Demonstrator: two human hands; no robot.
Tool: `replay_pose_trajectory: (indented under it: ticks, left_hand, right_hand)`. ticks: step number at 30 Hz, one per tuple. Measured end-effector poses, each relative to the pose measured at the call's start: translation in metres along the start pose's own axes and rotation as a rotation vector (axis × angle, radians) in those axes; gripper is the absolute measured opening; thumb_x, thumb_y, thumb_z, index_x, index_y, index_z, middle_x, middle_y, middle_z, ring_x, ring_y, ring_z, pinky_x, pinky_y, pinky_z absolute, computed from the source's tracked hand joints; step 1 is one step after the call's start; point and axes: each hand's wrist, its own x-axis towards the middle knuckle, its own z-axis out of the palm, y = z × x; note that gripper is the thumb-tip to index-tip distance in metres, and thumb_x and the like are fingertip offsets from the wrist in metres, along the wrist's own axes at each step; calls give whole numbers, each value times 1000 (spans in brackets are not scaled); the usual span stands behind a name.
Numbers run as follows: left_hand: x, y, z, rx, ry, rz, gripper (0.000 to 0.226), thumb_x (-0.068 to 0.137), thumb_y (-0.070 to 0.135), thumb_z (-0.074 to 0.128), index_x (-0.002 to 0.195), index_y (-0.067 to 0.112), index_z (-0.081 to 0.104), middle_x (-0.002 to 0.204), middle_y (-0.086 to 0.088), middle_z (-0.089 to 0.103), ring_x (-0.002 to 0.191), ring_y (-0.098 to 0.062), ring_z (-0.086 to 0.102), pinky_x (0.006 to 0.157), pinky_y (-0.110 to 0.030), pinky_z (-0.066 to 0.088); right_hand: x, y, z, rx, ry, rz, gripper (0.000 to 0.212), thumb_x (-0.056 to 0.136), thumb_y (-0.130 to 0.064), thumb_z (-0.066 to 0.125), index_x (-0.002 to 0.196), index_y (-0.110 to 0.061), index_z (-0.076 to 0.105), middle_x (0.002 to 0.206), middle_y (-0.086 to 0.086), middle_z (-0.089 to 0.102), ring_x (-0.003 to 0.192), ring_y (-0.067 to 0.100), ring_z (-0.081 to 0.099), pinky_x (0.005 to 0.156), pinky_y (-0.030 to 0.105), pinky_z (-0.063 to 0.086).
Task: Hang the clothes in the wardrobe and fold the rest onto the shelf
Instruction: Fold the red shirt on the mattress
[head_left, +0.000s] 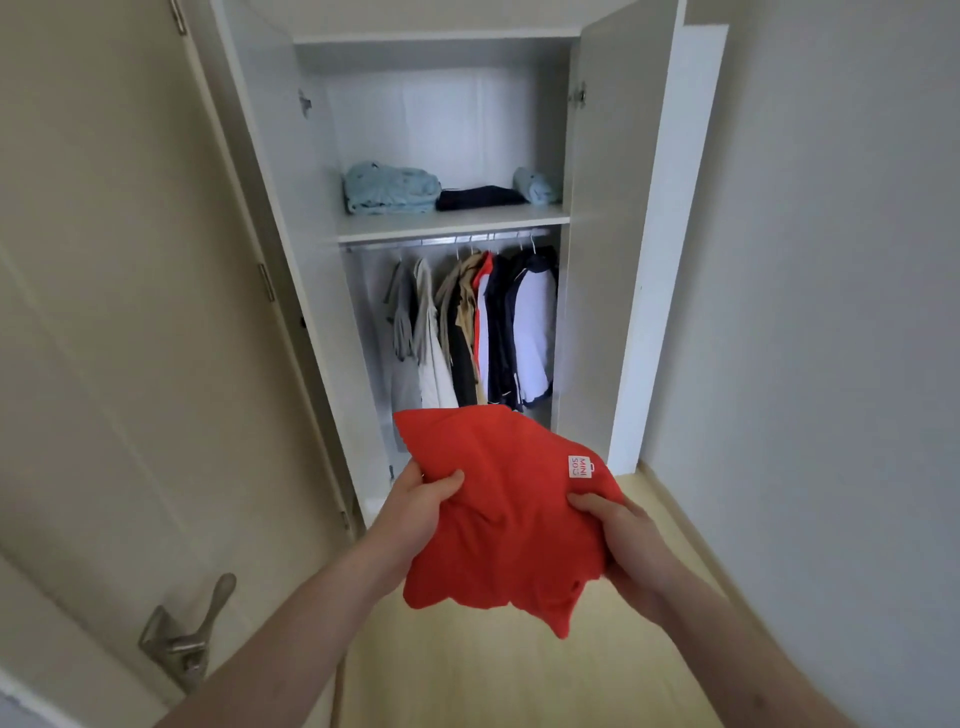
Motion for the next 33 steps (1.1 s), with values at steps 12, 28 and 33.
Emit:
replay_pose_trajectory:
  ticks: [12, 28, 33]
  left_hand:
    - [226, 72, -18, -57, 12, 100, 32, 97, 19, 66, 127, 30, 60, 117, 4, 73, 105, -22, 71, 96, -43, 56]
    - [505, 159, -21, -42, -73, 169, 43, 94, 18, 69, 135, 28, 58, 114, 3, 75, 102, -20, 74, 89, -39, 57]
    - [578, 186, -16, -15, -43, 172, 52, 98, 21, 66, 146, 26, 49, 123, 1, 71, 105, -22, 71, 79, -33, 57]
  right_hand:
    - [214, -102, 52, -50, 22, -104, 31, 89, -25, 70, 120, -29, 68, 105, -4, 79, 102, 25, 74, 80, 43, 62]
    - [463, -214, 84, -37, 93, -175, 36, 85, -27, 75, 120, -25, 68, 104, 2, 79, 97, 29, 75, 79, 48, 63]
    - [547, -252, 87, -43, 23, -184, 31, 86, -27, 76, 115, -30, 67, 102, -2, 79, 97, 26, 75, 78, 43, 62]
